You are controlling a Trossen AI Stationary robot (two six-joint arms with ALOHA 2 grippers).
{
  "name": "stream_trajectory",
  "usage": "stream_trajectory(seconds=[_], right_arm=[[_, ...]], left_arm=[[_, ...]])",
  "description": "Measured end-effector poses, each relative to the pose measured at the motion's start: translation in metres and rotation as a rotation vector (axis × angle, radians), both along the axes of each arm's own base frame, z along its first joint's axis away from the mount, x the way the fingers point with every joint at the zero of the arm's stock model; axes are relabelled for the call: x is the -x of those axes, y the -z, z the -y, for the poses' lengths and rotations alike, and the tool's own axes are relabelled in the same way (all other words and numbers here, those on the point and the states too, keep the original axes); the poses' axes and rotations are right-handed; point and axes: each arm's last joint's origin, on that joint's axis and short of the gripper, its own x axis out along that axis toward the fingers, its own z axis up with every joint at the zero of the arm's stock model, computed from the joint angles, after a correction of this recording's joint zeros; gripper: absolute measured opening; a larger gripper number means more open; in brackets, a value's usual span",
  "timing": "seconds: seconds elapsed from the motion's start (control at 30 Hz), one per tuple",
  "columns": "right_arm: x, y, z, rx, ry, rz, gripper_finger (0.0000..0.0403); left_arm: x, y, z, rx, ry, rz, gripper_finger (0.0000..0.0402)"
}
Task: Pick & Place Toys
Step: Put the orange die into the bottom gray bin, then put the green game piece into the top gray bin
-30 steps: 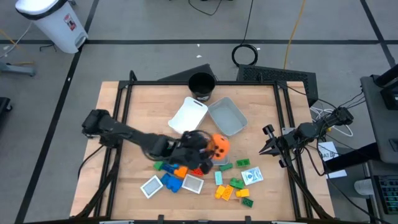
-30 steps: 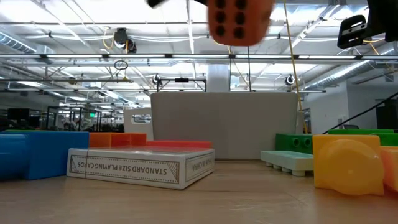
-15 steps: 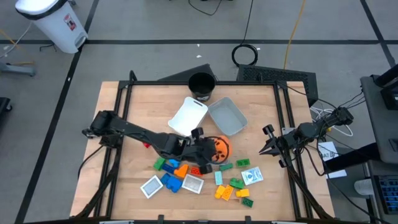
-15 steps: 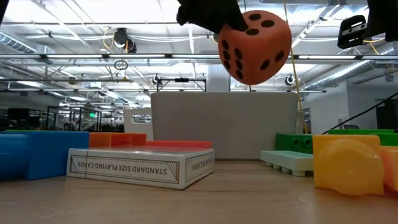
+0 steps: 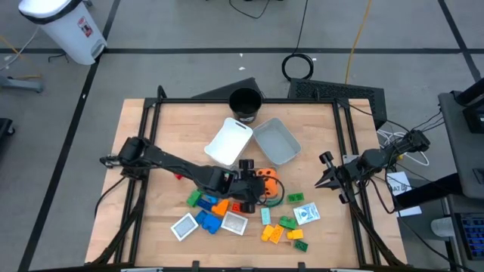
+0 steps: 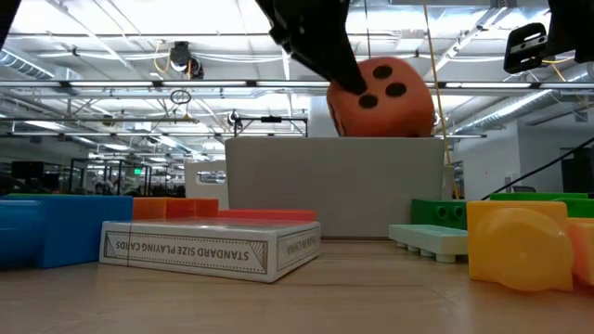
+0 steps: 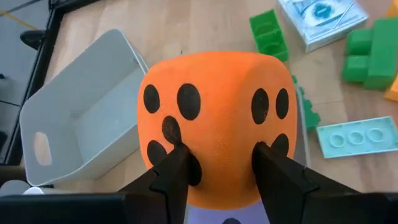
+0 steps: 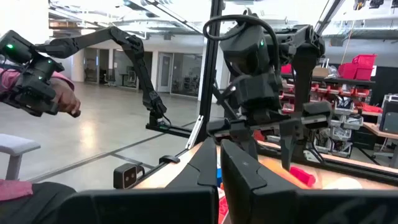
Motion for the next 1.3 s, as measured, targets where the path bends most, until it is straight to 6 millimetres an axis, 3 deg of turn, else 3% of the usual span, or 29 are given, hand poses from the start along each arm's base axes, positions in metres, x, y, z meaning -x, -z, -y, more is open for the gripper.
stream_trajectory(seconds=[0.17,0.5,0.73,0.83,1.0,1.3], right_arm=[[0.000,0.001,0.000,0.004,0.000,-0.008,0.0000],[0.000,0.001,0.000,0.005,0.000,-0.011,0.0000],[-0.001,0.001,0.000,0.005,0.000,-0.011,0.0000],[-0.001,0.001,0.000,0.006,0.000,-0.011,0.0000],[-0.001,0.001,0.000,0.006,0.000,-0.012,0.0000],[-0.001,0.001,0.000,0.006,0.000,-0.012,0.0000]], left_arm=[[-0.003,0.009,-0.001,0.008,-0.021,-0.018,0.0173],[-0.004,0.008,-0.001,0.047,-0.072,0.014,0.0254],[-0.003,0.003,-0.001,0.038,-0.055,0.027,0.0277],[0.003,-0.015,-0.003,0.063,-0.059,0.069,0.0278],[0.025,-0.062,-0.005,0.157,-0.084,0.192,0.0278],[0.102,-0.165,-0.019,0.389,0.030,0.415,0.0278]])
